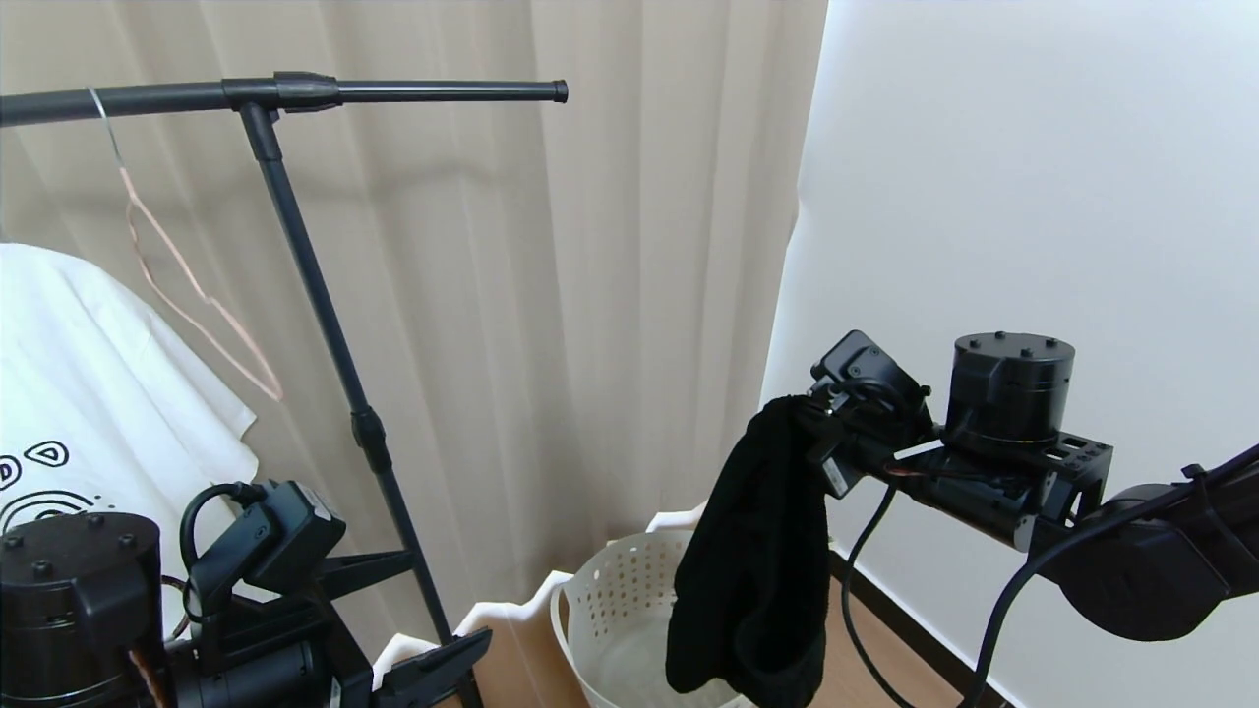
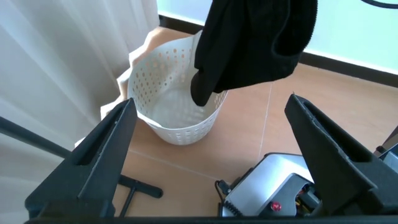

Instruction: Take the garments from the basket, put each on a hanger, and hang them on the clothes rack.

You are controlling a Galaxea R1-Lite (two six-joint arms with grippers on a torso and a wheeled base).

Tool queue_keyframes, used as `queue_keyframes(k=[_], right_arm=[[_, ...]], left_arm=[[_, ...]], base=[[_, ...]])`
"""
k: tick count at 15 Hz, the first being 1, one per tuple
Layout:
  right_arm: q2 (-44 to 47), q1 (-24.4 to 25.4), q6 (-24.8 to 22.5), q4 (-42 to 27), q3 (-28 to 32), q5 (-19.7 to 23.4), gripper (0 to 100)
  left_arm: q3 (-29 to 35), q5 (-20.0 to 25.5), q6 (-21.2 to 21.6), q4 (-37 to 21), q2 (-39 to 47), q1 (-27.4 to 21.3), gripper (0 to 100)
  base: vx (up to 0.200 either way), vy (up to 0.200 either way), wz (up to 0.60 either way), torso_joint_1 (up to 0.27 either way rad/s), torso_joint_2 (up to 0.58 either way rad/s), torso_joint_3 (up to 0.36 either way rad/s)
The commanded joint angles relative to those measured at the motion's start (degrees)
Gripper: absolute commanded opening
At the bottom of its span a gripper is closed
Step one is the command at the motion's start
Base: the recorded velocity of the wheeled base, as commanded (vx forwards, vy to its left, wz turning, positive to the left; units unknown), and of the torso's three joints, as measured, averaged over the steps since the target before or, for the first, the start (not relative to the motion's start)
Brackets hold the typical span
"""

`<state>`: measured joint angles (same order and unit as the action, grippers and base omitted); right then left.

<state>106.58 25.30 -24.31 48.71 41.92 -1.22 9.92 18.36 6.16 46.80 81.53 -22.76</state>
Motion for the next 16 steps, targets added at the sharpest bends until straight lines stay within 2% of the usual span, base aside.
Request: queue_keyframes(k=[1,6,8,10,16], right_arm=[[0.12,0.02,-0.04,0.07,0.00,-0.01,0],[0.12,0.02,-0.04,0.07,-0.09,-0.01,0],[0.12,0.02,-0.04,0.07,-0.09,-0.01,0],[0.12,0.02,-0.04,-0.02,-0.18,-0.01,0],[0.12,0.02,-0.04,0.07,-0.18,-0.01,0]], left_arm=[[0.10,0.01,-0.09,-0.04,-0.14,0.08,100],[-0.43,-0.08,0.08,-0.04,-0.85,-0.18,100],[-0.96,-1.40,0.52,-0.13,-2.78,-1.32,100],[-0.96,-3.42,0.52,-0.13,-3.31,-2.38,100],[-0.43,-3.24,0.17,-0.04,-3.75,-2.11,100]], base=[[0.000,0.000,0.00,0.168,-0.49,-0.300],[0.000,0.000,0.00,0.187,-0.51,-0.323],[0.000,0.000,0.00,0.217,-0.53,-0.332],[0.000,0.000,0.00,0.229,-0.56,-0.444],[0.000,0.000,0.00,0.243,-0.56,-0.514]])
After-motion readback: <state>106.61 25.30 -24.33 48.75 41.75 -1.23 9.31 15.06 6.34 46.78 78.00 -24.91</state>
